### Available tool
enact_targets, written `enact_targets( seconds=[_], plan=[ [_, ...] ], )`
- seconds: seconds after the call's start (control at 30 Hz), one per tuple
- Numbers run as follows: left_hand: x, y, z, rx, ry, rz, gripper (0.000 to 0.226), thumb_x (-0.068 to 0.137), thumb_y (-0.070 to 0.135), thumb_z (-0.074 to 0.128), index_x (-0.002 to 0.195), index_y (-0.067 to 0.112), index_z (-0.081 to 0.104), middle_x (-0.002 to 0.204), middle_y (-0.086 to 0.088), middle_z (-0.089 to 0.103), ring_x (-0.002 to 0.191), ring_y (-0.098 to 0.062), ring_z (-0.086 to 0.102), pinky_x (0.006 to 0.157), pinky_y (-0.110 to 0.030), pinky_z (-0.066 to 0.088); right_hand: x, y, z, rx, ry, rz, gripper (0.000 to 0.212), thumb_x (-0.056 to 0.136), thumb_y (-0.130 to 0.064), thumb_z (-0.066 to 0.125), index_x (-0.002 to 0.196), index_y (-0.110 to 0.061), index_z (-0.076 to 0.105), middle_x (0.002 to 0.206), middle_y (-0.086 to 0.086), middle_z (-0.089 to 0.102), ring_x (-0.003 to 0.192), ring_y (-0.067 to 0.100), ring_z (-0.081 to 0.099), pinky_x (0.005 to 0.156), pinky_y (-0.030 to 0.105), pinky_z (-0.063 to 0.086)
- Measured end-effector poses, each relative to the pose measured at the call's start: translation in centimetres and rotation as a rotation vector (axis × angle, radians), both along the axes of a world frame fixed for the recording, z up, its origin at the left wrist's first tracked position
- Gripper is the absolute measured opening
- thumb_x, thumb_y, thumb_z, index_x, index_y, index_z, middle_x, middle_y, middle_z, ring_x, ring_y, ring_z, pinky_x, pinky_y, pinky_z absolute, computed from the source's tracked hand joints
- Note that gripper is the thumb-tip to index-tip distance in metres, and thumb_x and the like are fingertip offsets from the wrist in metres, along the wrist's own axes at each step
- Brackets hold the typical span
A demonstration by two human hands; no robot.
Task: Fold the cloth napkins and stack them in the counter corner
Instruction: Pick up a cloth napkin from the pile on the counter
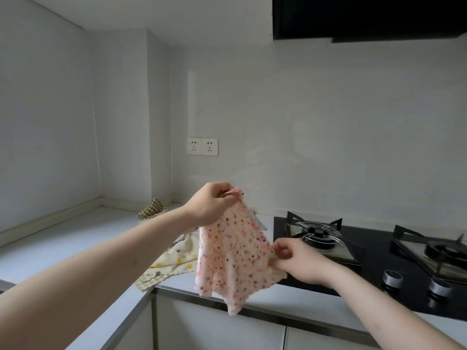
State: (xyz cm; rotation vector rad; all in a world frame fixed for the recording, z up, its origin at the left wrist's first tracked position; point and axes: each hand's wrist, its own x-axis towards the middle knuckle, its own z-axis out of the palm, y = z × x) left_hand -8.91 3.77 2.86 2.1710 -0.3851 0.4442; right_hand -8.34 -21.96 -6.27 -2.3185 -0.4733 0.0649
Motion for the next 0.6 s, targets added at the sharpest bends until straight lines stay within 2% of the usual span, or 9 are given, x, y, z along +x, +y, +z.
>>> enact_targets(
  seconds=[0.1, 0.23, 0.33, 0.4, 0.5, 0.6],
  plan=[
    [1.8, 1.1, -2.1, 0.110, -0.013, 0.104, 0.032, 0.101, 0.038, 0.058, 0.073, 0.023, 0.058, 0.063, 0.010, 0.054, 0.056, -0.010, 0.047, 0.055, -0.024, 0.039, 1.1, -1.2, -0.4, -0.046, -0.066, -0.062, 0.018, 0.094, -0.051, 0.064, 0.095, -0.036, 0.074, 0.094, -0.015, 0.075, 0.089, -0.001, 0.066, 0.086, 0.025, 0.051],
    [4.2, 2.0, -3.4, 0.185, 0.000, 0.222, 0.028, 0.099, 0.033, 0.057, 0.078, 0.017, 0.065, 0.067, 0.003, 0.059, 0.065, -0.019, 0.051, 0.059, -0.028, 0.040, 3.1, -2.1, 0.9, -0.078, -0.191, -0.199, 0.017, 0.097, -0.037, 0.063, 0.083, -0.034, 0.071, 0.084, -0.016, 0.070, 0.080, 0.001, 0.062, 0.071, 0.017, 0.044],
    [5.7, 1.5, -2.5, 0.125, -0.026, 0.287, 0.029, 0.099, 0.029, 0.057, 0.080, 0.006, 0.058, 0.067, -0.002, 0.053, 0.067, -0.027, 0.047, 0.056, -0.030, 0.036, 5.0, -2.2, 2.9, -0.018, -0.312, -0.345, 0.012, 0.097, -0.027, 0.063, 0.087, -0.029, 0.068, 0.091, -0.008, 0.073, 0.086, 0.016, 0.066, 0.071, 0.025, 0.045],
    [6.3, 0.7, -1.3, 0.064, -0.092, 0.315, 0.027, 0.099, 0.029, 0.059, 0.079, 0.011, 0.057, 0.070, -0.001, 0.057, 0.073, -0.028, 0.052, 0.061, -0.032, 0.037, 5.5, -2.0, 4.7, 0.006, -0.420, -0.402, 0.010, 0.098, -0.023, 0.061, 0.090, -0.028, 0.065, 0.089, -0.006, 0.071, 0.082, 0.019, 0.065, 0.068, 0.028, 0.045],
    [6.4, -0.2, 0.7, -0.061, -0.214, 0.320, 0.020, 0.099, 0.031, 0.061, 0.089, 0.015, 0.068, 0.085, 0.001, 0.070, 0.087, -0.022, 0.064, 0.073, -0.029, 0.044, 5.1, -2.2, 7.1, 0.019, -0.577, -0.425, 0.010, 0.098, -0.025, 0.061, 0.089, -0.028, 0.063, 0.075, -0.016, 0.064, 0.071, 0.006, 0.059, 0.058, 0.025, 0.040],
    [5.6, -0.1, 1.5, -0.131, -0.275, 0.232, 0.017, 0.098, 0.031, 0.065, 0.091, 0.017, 0.071, 0.089, 0.005, 0.074, 0.089, -0.014, 0.069, 0.079, -0.028, 0.050, 4.2, -3.2, 8.3, 0.067, -0.651, -0.429, 0.008, 0.097, -0.025, 0.064, 0.089, -0.026, 0.066, 0.074, -0.018, 0.065, 0.073, 0.004, 0.060, 0.060, 0.026, 0.043]
  ],
)
